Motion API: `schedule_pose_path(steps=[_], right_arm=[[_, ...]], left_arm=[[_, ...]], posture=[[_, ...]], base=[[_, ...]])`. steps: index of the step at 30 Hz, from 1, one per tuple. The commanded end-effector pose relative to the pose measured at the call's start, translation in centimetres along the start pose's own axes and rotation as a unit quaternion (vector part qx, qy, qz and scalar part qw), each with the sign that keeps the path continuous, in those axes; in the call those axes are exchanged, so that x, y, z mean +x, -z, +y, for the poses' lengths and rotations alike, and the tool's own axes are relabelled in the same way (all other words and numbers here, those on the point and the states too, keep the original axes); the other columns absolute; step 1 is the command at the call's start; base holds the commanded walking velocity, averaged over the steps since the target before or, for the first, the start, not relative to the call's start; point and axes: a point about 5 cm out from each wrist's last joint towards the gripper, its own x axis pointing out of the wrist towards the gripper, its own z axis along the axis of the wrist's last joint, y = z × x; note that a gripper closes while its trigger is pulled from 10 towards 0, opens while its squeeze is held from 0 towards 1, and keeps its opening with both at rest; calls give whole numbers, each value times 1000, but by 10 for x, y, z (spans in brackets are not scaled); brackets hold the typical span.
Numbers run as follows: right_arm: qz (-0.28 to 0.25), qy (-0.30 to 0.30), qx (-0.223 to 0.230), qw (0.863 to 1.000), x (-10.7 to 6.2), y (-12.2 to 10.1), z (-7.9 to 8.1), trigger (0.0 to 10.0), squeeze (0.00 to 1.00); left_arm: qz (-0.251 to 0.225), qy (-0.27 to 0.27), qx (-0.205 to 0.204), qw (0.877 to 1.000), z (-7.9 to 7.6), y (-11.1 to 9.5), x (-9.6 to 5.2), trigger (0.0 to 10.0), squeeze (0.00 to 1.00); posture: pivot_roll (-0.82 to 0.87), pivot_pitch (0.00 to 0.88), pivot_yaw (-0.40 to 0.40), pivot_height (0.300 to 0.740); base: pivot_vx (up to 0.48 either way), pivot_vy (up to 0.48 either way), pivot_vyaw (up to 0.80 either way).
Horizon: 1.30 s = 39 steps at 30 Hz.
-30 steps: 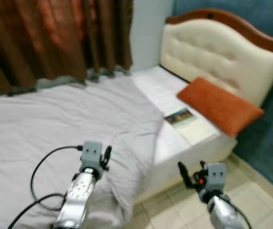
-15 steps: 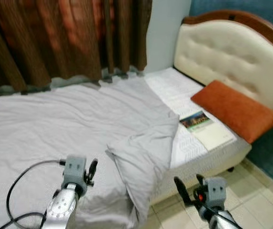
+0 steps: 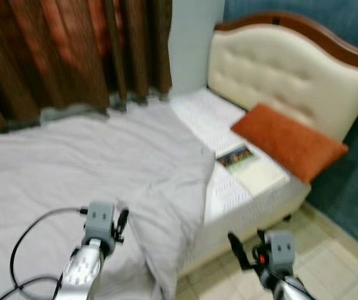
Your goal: Clean up the room
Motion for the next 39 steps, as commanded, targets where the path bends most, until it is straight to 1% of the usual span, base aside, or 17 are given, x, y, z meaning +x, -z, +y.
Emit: schedule_pose_path(steps=[1,7,9,11,13,16,19,20,21,23,30,33,39], right_arm=[[9,4,-11,1000,-2,1,-5,10000,0],[10,-1,-14,1000,0,-1,-5,10000,0],[7,-5,-12,1000,2,-2,-4,10000,0],[1,-7,-9,1000,3,-4,-3,10000,0],[-7,-14,-8,1000,6,-8,-1,10000,0],[-8,-16,-11,1000,8,-9,-1,10000,0],[-6,-16,-11,1000,9,-9,-1,10000,0],[-3,-15,-10,1000,9,-7,-1,10000,0],[-3,-15,-10,1000,9,-7,-1,10000,0],[1,-10,-9,1000,10,-6,-1,10000,0],[-4,-12,-8,1000,9,-7,-1,10000,0],[-9,-11,-4,1000,8,-7,0,10000,0],[-6,-7,-6,1000,6,-5,-3,10000,0]], left_arm=[[5,5,1,1000,-6,1,-1,10000,0],[6,-5,-3,1000,-6,2,-2,10000,0],[15,-31,-1,999,-1,3,-1,10000,0],[17,-42,2,999,2,4,0,10000,0],[-2,-34,-8,999,1,-2,-1,10000,0],[-19,-23,-1,1000,-3,-8,-1,10000,0],[-16,-20,9,1000,-5,-10,2,10000,0],[-11,-19,12,1000,-5,-11,9,10000,0],[-11,-19,12,1000,-5,-11,9,10000,0],[-11,-16,15,1000,-5,-17,17,10000,0],[-13,-6,10,1000,-9,-19,20,10000,0],[-12,0,7,1000,-13,-20,22,10000,0],[-11,7,2,1000,-17,-21,26,10000,0]], posture=[[-42,0,5,740],[-35,0,-2,740],[-35,0,-2,740],[-35,0,-2,740],[-30,0,-4,740],[-27,0,-4,740],[-25,0,-6,740],[-25,0,-6,740],[-25,0,-6,740],[-27,0,-4,740],[-33,0,0,740],[-45,0,10,740],[-51,0,12,740]], base=[[326,-349,0],[327,-348,0],[0,0,0],[0,0,0],[0,0,0],[360,0,0],[480,0,0],[480,0,0],[480,0,0],[480,0,0],[476,0,0],[472,0,0],[472,0,0]])
